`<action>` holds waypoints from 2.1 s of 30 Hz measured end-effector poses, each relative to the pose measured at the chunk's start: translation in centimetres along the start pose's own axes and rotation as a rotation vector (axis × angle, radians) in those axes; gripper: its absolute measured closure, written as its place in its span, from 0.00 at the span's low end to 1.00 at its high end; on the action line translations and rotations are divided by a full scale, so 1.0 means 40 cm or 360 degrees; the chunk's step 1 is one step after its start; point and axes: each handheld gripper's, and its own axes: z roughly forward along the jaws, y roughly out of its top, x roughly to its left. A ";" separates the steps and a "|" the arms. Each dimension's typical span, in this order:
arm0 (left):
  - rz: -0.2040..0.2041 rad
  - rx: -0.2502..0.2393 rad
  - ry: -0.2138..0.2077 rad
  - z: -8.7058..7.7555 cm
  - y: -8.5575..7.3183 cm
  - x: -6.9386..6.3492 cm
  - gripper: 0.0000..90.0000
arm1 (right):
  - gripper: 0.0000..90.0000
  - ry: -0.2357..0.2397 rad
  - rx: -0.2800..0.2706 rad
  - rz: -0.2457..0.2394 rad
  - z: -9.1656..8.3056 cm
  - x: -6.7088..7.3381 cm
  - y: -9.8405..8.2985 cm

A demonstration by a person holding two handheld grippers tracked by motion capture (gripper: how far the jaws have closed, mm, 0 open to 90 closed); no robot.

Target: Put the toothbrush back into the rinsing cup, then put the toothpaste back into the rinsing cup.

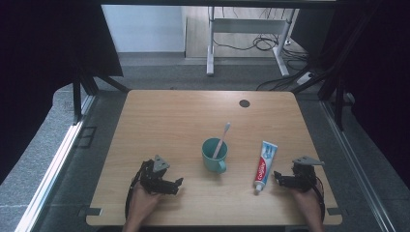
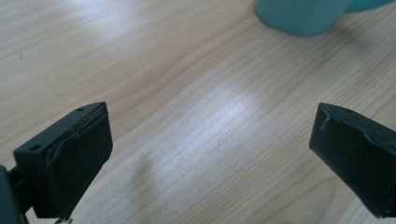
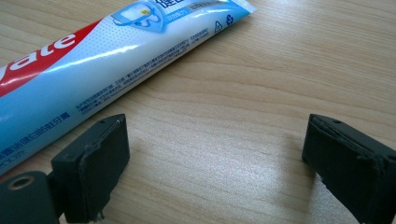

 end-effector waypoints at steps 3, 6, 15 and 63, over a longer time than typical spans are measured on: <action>0.0009 0.0012 0.0008 0.006 -0.007 -0.003 0.00 | 0.08 0.0000 0.0001 0.0000 0.000 0.000 0.000; 0.0010 0.0023 0.0008 0.010 -0.014 -0.005 0.00 | 0.08 -0.0001 0.0000 0.0000 0.000 0.000 0.000; 0.0001 0.0089 -0.0020 0.034 -0.039 0.004 0.00 | 0.10 -0.0006 -0.0008 0.0004 -0.002 -0.002 -0.001; -0.0021 0.0089 -0.0032 0.034 -0.039 0.009 0.01 | 0.99 0.0209 0.0014 -0.0011 -0.034 -0.035 0.090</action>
